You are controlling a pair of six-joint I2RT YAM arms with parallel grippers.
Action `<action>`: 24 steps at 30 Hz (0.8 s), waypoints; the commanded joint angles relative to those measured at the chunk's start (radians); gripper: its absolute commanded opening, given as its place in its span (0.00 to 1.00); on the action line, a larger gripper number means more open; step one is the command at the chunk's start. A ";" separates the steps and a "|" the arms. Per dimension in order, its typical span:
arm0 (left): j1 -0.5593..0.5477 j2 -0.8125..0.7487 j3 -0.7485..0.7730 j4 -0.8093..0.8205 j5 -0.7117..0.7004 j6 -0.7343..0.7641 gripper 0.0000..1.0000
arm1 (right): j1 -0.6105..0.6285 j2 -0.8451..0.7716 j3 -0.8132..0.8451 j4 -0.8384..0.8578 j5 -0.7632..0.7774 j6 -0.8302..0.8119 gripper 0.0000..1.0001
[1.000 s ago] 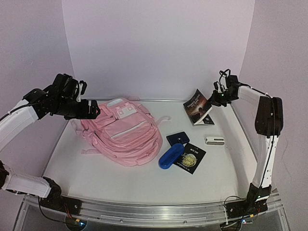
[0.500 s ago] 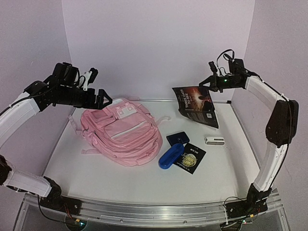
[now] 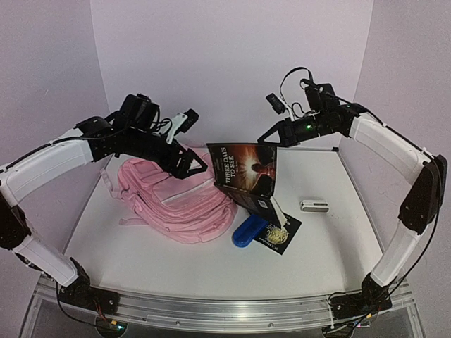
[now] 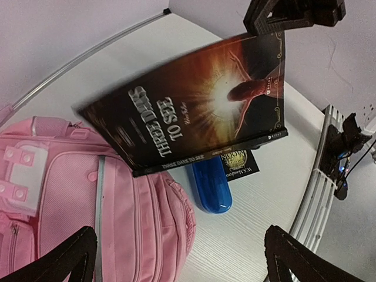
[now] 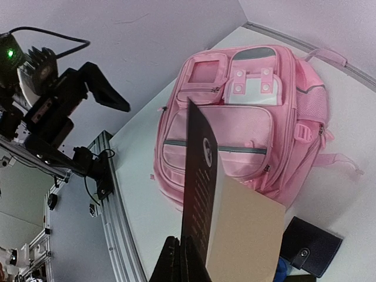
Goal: Pack the student bag
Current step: Pick up the book from the center of the board.
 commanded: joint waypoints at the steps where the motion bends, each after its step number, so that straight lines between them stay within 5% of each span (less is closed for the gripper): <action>1: -0.028 0.043 0.030 0.121 0.005 0.153 1.00 | 0.039 -0.096 -0.013 -0.022 -0.038 -0.071 0.00; 10: -0.113 0.156 0.135 0.088 -0.083 0.383 1.00 | 0.121 -0.144 -0.063 -0.110 0.008 -0.186 0.00; 18: -0.135 0.125 0.107 0.104 0.013 0.525 0.99 | 0.165 -0.177 -0.091 -0.138 0.032 -0.223 0.00; 24: -0.160 0.201 0.162 0.027 0.092 0.610 0.88 | 0.173 -0.189 -0.101 -0.139 0.037 -0.222 0.00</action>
